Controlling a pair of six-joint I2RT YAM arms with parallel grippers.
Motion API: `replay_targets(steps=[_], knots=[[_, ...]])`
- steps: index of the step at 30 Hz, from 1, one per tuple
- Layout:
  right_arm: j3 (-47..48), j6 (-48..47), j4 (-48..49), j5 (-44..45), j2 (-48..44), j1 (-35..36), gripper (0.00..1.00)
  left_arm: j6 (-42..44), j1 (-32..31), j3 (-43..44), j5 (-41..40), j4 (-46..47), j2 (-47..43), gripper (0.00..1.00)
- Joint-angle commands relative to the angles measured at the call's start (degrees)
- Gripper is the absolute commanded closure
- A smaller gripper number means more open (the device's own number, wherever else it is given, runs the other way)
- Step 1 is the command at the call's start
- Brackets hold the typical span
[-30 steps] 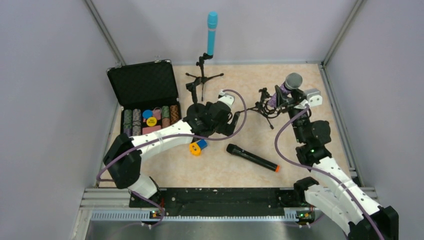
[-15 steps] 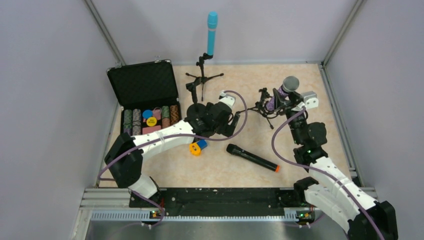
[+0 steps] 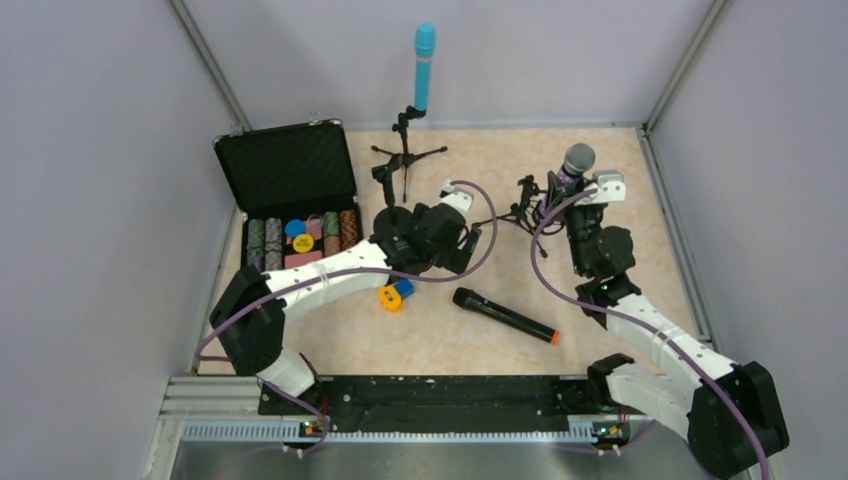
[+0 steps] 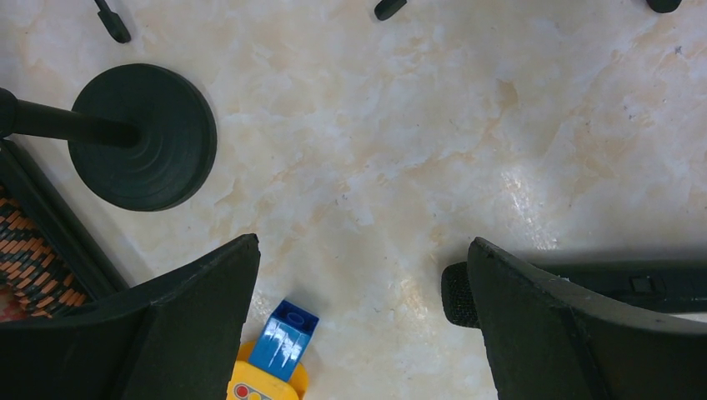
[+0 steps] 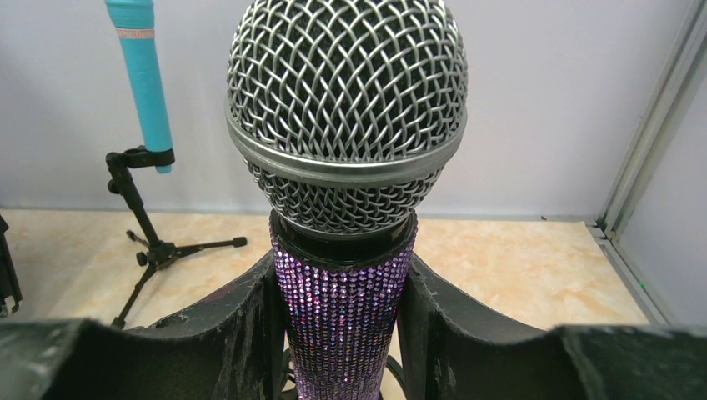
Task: Attach the microphones to the stand
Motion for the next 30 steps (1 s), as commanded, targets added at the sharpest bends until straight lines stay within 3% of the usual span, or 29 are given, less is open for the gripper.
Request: replay_targets(steps=[1, 22, 24, 28, 30], knots=[[0.35, -0.23, 5.66, 1.29, 0.59, 0.57, 1.0, 1.13, -0.44, 2.67, -1.31, 0.71, 1.07, 0.01], [-10.28, -0.85, 19.85, -2.95, 8.01, 0.57, 1.0, -1.91, -0.8, 3.1, 1.25, 3.38, -0.33, 0.01], [-10.24, 0.03, 19.71, -3.44, 7.61, 0.58, 0.89, -2.23, -0.8, 2.81, 1.44, 4.07, -0.8, 0.01], [-8.51, 1.22, 14.11, -5.91, 3.32, 0.57, 0.42, -2.55, -0.72, 2.21, 1.64, 5.07, -1.46, 0.01], [-7.73, 2.66, 11.55, -6.39, 0.7, 0.57, 0.24, -2.71, -0.71, 2.23, 1.78, 5.38, -1.5, 0.01]])
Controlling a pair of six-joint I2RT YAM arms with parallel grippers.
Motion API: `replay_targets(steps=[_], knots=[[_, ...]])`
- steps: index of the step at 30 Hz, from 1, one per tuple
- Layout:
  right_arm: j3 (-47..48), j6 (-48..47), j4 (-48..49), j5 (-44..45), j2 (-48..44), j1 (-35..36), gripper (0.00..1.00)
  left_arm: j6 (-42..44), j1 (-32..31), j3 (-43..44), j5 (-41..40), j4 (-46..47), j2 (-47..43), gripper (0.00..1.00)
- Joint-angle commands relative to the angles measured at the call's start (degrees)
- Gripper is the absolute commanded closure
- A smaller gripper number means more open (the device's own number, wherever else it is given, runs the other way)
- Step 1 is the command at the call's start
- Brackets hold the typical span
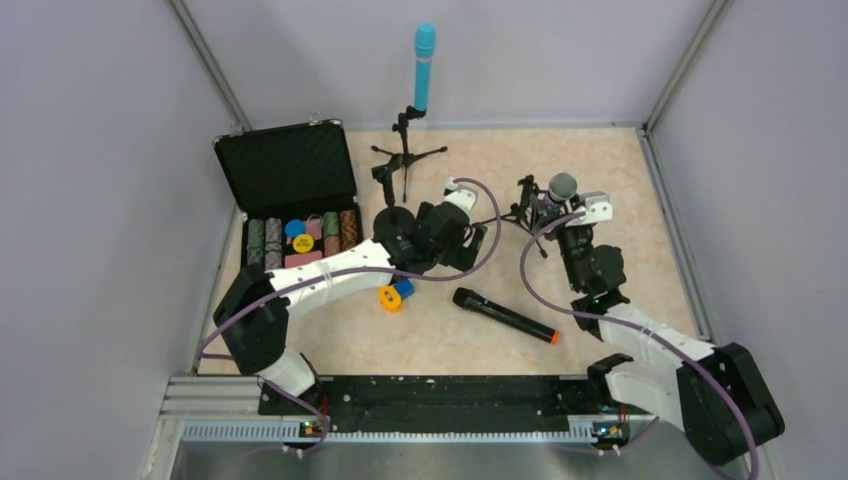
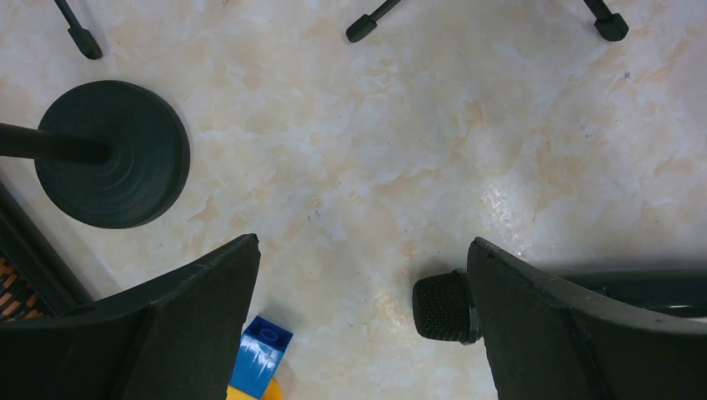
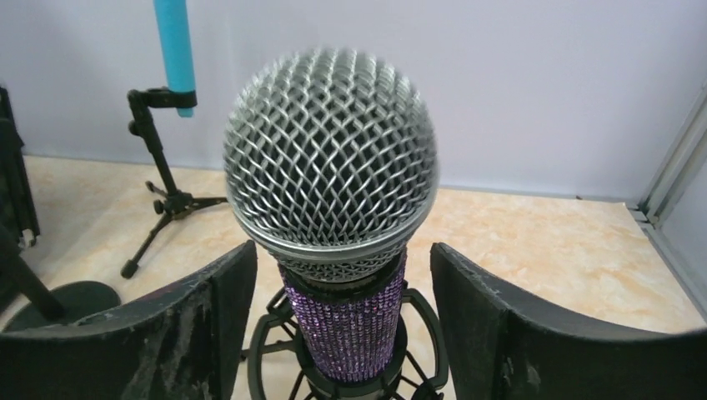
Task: Attach the microphones to the stand
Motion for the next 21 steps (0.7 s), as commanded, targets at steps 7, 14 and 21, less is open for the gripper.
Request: replay_targets(steps=[7, 14, 21], knots=[[9.32, 8.45, -21.62, -1.37, -12.84, 0.62, 0.01, -2.08, -0.18, 0.34, 1.66, 4.43, -3.66, 0.01], [17.02, 10.36, -37.29, -1.1, -18.86, 0.58, 0.01, -2.32, 0.36, -2.45, 1.4, 6.44, -7.33, 0.01], [25.07, 9.88, -43.42, -4.38, -21.36, 0.62, 0.01, -2.45, 1.5, -3.16, 2.78, 6.48, -9.31, 0.01]])
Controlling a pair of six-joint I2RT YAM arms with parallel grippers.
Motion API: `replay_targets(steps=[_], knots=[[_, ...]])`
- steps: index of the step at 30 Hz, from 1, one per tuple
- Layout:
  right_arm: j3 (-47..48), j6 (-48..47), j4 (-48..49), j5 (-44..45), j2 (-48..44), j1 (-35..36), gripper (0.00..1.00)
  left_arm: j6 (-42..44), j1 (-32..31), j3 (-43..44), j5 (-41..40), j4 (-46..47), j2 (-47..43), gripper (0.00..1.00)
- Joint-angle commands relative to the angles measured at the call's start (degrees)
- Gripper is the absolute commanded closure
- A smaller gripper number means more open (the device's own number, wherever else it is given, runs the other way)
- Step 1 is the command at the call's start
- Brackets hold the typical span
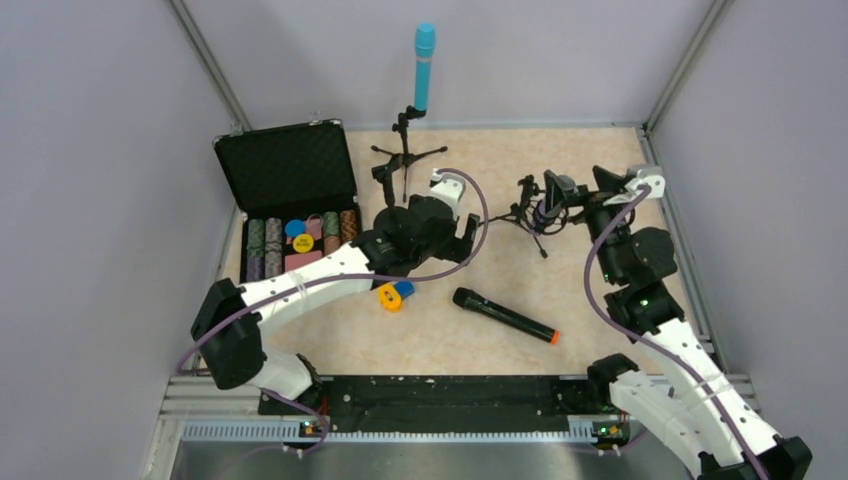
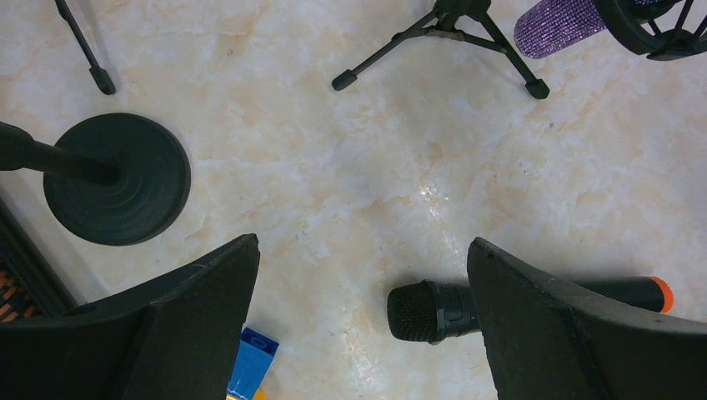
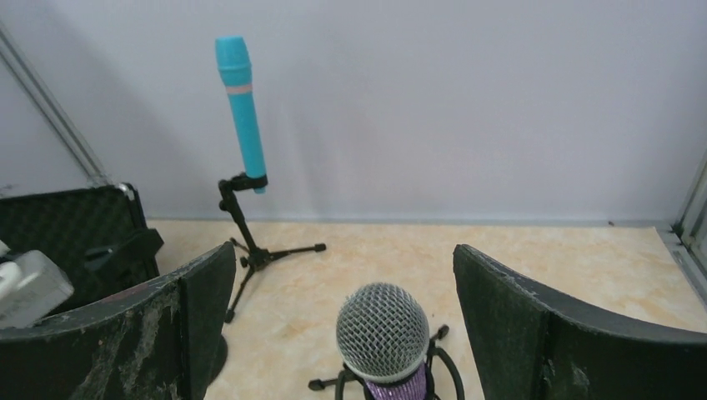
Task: Attach the microphones to the stand
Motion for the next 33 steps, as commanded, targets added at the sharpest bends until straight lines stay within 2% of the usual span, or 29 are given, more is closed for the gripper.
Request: replay_targets(steps=[1, 7, 10, 14, 17, 25, 33], knots=[[8.0, 0.38, -5.41, -4.69, 0.11, 0.58, 0.01, -0.88, 0.76, -0.87, 1.08, 2.76, -2.77, 0.01], [18.45, 1.42, -12.27, -17.96, 9.22, 0.58, 0.04, -2.94, 2.98, -3.13, 4.82, 3.77, -4.11, 0.01], [22.62, 3.5, -16.37, -21.25, 14.24, 0.58, 0.04, -4.47, 4.82, -4.42, 7.51, 4.9, -4.78, 0.01], [27.26, 6.98, -24.06, -22.14, 20.83, 0.72, 0.05, -6.97, 7.98, -6.02, 11.36, 5.94, -5.91, 0.01], [28.84, 7.99, -26.19, -22.65, 25.04, 1.88, 0.06, -8.41, 10.4, -7.62, 13.17, 6.68, -7.52, 0.01], [35.34, 6.16, -32.45, -19.75, 36.37, 4.76, 0.06, -8.21, 12.29, -10.27, 11.36, 3.94, -11.67, 0.01], [39.77, 5.21, -38.08, -17.33, 42.83, 6.51, 0.06, -7.72, 12.98, -11.51, 11.01, 3.39, -12.08, 0.01]])
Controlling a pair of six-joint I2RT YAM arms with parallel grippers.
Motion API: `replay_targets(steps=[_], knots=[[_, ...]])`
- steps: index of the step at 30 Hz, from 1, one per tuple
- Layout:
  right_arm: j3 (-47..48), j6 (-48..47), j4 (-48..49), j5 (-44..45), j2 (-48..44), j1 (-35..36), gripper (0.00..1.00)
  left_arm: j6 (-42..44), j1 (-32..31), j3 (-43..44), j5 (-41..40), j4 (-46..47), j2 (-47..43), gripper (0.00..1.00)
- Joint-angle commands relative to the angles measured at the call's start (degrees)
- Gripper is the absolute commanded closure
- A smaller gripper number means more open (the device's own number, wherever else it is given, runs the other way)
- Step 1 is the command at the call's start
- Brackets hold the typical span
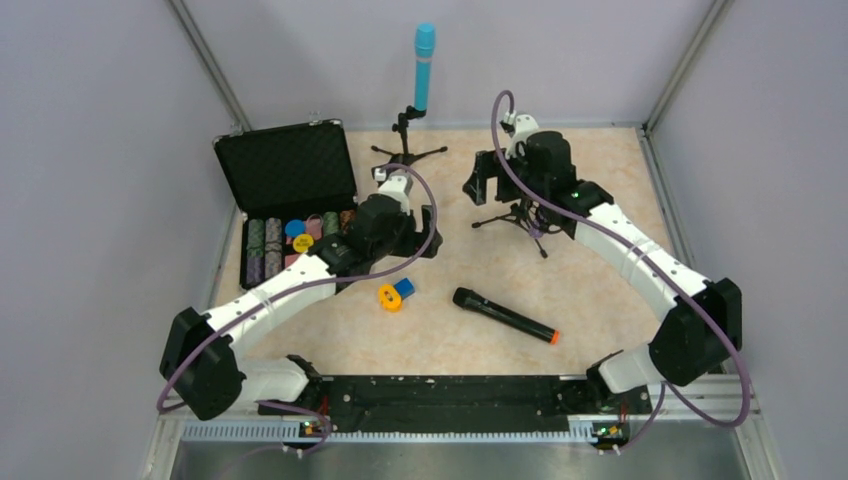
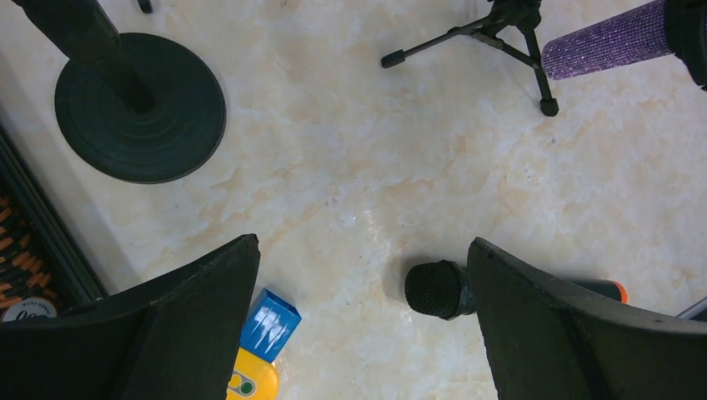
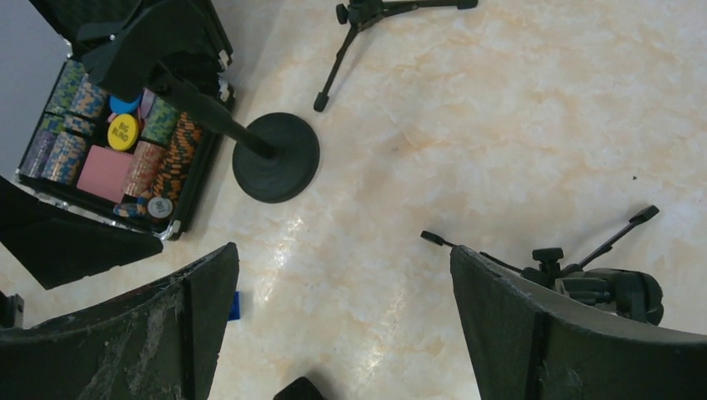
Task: Attach the microphones to the stand
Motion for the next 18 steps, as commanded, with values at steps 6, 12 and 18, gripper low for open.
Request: replay_targets(steps=[6, 12, 18], knots=[[4.54, -0.49, -9.83, 6.65, 3.49, 1.59, 0.06, -0.3, 0.58, -0.16, -0.12, 1.1, 0.76, 0.01], [3.16, -0.43, -13.72, 11.26, 2.91, 1.63, 0.06, 0.05, 0.61, -0.17, -0.33, 1.19, 0.93, 0.01], [1.81, -0.63, -17.12, 15.12, 2.49, 1.0, 0.04, 0.45, 0.6, 0.42, -0.38, 1.19, 1.5, 0.01]])
